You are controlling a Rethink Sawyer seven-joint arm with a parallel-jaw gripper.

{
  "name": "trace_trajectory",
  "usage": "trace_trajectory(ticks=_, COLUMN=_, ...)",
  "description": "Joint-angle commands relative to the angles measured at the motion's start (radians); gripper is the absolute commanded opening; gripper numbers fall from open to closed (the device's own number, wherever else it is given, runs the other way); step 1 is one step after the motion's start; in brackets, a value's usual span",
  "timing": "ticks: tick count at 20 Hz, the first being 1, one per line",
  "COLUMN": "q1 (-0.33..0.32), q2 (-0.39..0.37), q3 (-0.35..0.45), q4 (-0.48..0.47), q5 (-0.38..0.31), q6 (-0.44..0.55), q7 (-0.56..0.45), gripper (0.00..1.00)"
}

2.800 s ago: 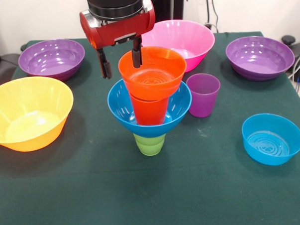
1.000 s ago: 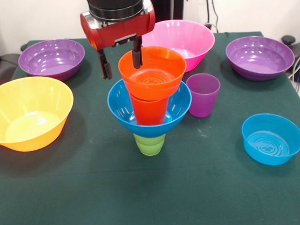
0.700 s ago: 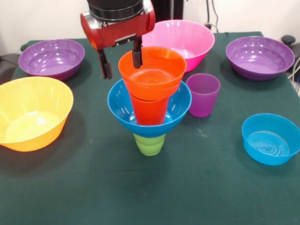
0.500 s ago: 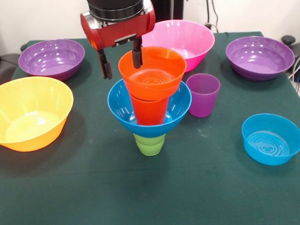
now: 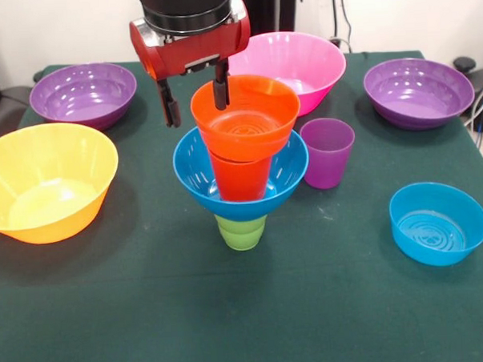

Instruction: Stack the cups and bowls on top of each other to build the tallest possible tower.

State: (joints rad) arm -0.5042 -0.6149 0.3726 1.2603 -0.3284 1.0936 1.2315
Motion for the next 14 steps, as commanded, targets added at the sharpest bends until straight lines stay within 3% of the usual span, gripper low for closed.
trace_trajectory(ticks=1, q1=0.024, q2=0.042, q3=-0.001, q4=-0.011, q5=-0.032, q6=0.11, q7=-0.014, gripper=0.0)
trace_trajectory(ticks=14, q1=0.027, q2=0.042, q3=0.003, q4=-0.016, q5=-0.039, q6=0.128, q7=-0.033, gripper=0.0)
